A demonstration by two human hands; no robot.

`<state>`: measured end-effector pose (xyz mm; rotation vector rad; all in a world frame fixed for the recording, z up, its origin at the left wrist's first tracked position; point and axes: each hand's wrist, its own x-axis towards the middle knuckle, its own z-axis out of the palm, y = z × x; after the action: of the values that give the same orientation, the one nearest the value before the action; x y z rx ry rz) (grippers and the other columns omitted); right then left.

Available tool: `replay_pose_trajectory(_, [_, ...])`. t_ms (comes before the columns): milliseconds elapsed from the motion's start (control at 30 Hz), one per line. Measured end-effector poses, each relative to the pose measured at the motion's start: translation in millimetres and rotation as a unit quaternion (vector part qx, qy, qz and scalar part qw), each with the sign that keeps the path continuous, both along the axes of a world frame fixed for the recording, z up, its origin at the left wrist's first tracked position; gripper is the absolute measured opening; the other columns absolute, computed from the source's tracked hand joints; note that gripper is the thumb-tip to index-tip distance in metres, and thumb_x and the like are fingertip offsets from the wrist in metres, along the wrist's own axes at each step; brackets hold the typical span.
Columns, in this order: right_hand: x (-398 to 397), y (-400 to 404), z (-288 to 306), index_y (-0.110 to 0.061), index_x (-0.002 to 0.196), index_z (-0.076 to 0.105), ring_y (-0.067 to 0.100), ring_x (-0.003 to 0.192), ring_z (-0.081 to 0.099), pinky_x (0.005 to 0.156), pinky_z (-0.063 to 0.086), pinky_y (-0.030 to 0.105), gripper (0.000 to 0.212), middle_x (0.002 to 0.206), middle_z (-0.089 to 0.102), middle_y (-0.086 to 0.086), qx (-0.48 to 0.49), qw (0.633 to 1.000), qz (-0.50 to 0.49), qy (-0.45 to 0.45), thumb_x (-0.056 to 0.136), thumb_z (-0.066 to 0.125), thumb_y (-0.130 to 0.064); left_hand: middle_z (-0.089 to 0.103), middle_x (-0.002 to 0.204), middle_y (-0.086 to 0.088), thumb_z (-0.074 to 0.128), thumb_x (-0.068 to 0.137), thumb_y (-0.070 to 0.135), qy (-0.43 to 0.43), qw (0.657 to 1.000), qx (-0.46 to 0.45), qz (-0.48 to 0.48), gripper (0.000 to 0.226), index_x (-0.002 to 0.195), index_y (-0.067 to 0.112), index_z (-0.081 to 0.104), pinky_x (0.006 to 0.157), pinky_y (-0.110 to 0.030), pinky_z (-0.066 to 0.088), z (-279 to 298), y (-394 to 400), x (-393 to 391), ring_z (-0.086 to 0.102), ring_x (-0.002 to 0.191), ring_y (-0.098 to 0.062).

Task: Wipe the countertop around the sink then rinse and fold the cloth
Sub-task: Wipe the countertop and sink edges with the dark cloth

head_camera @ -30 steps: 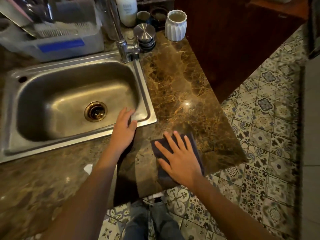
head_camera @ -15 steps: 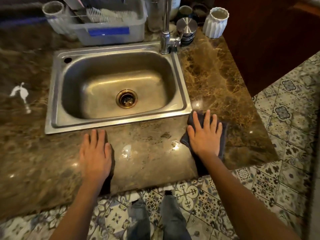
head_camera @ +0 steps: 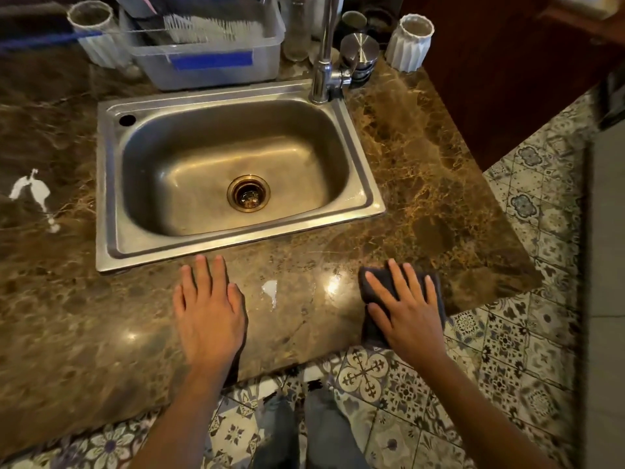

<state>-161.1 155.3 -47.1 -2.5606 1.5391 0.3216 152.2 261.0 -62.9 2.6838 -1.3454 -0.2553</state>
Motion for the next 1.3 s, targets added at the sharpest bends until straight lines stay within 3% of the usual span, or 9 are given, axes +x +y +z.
replay_pose_trajectory(200, [61, -44, -7, -0.030, 0.160, 0.017, 0.036, 0.154, 0.013, 0.122, 0.012, 0.059, 0.063, 0.168, 0.016, 0.012, -0.040, 0.994, -0.097, -0.027, 0.101, 0.020, -0.054, 0.020, 0.167, -0.010, 0.015, 0.103, 0.042, -0.008, 1.000, 0.020, 0.019, 0.062, 0.160, 0.020, 0.018, 0.122, -0.050, 0.018, -1, -4, -1, 0.015, 0.155, -0.032])
replay_pose_trajectory(300, [93, -57, -11, -0.025, 0.161, 0.010, 0.035, 0.155, 0.004, 0.125, 0.008, 0.056, 0.066, 0.169, 0.007, 0.011, -0.020, 0.997, -0.055, -0.048, 0.102, 0.019, -0.052, 0.018, 0.168, -0.008, 0.016, 0.103, 0.043, -0.009, 1.000, 0.020, 0.019, 0.061, 0.160, 0.021, 0.016, 0.123, -0.050, 0.017, -1, -4, -2, 0.013, 0.155, -0.030])
replay_pose_trajectory(467, [98, -43, -13, -0.029, 0.160, 0.016, 0.034, 0.155, 0.006, 0.123, 0.014, 0.058, 0.063, 0.169, 0.008, 0.009, -0.025, 0.991, 0.112, -0.063, 0.103, 0.025, -0.053, 0.019, 0.168, -0.008, 0.018, 0.103, 0.043, -0.011, 1.000, 0.015, 0.016, 0.061, 0.160, 0.022, 0.019, 0.123, -0.050, 0.017, -2, -3, -1, 0.014, 0.155, -0.029])
replay_pose_trajectory(600, [92, -33, -13, -0.029, 0.159, 0.023, 0.037, 0.154, 0.014, 0.122, 0.013, 0.059, 0.061, 0.167, 0.017, 0.014, -0.042, 0.995, 0.054, -0.076, 0.104, 0.026, -0.055, 0.023, 0.167, -0.009, 0.020, 0.103, 0.042, -0.008, 1.000, 0.010, 0.014, 0.060, 0.159, 0.020, 0.024, 0.122, -0.051, 0.020, 0, -3, -1, 0.017, 0.154, -0.031])
replay_pose_trajectory(767, [106, -23, -17, -0.030, 0.161, 0.014, 0.040, 0.154, 0.011, 0.121, 0.014, 0.062, 0.063, 0.168, 0.015, 0.013, -0.035, 0.998, 0.011, -0.060, 0.104, 0.023, -0.055, 0.022, 0.167, -0.009, 0.019, 0.103, 0.043, -0.010, 1.000, 0.011, 0.015, 0.061, 0.159, 0.021, 0.022, 0.122, -0.051, 0.019, 0, -3, -1, 0.017, 0.154, -0.031])
replay_pose_trajectory(967, [72, 35, -9, -0.035, 0.160, 0.010, 0.037, 0.155, 0.007, 0.121, 0.016, 0.061, 0.062, 0.170, 0.009, 0.007, 0.010, 0.995, 0.093, -0.029, 0.103, 0.020, -0.059, 0.019, 0.168, -0.008, 0.015, 0.104, 0.043, -0.005, 1.000, 0.011, 0.008, 0.061, 0.160, 0.021, 0.020, 0.124, -0.051, 0.016, -2, 0, 1, 0.013, 0.155, -0.031])
replay_pose_trajectory(1100, [44, 33, -8, -0.033, 0.160, 0.015, 0.033, 0.155, 0.011, 0.121, 0.018, 0.059, 0.058, 0.169, 0.014, 0.006, 0.002, 0.999, -0.018, -0.026, 0.105, 0.013, -0.052, 0.016, 0.168, -0.008, 0.013, 0.103, 0.044, -0.003, 1.000, 0.013, 0.011, 0.062, 0.160, 0.021, 0.018, 0.124, -0.050, 0.015, -4, 1, 2, 0.011, 0.156, -0.031])
replay_pose_trajectory(1200, [71, -6, -10, -0.030, 0.160, 0.018, 0.035, 0.154, 0.015, 0.121, 0.018, 0.060, 0.058, 0.167, 0.019, 0.009, -0.033, 0.993, -0.108, -0.034, 0.105, 0.015, -0.049, 0.017, 0.168, -0.008, 0.013, 0.103, 0.043, -0.004, 1.000, 0.014, 0.012, 0.062, 0.160, 0.021, 0.018, 0.125, -0.050, 0.015, -3, -1, 2, 0.011, 0.156, -0.031])
replay_pose_trajectory(1300, [114, -33, -12, -0.030, 0.161, 0.009, 0.036, 0.155, 0.006, 0.122, 0.011, 0.060, 0.064, 0.170, 0.009, 0.007, -0.022, 0.987, -0.153, -0.043, 0.101, 0.014, -0.054, 0.018, 0.168, -0.010, 0.016, 0.104, 0.042, -0.006, 1.000, 0.010, 0.010, 0.061, 0.160, 0.020, 0.019, 0.124, -0.050, 0.016, -2, -2, 0, 0.014, 0.155, -0.032])
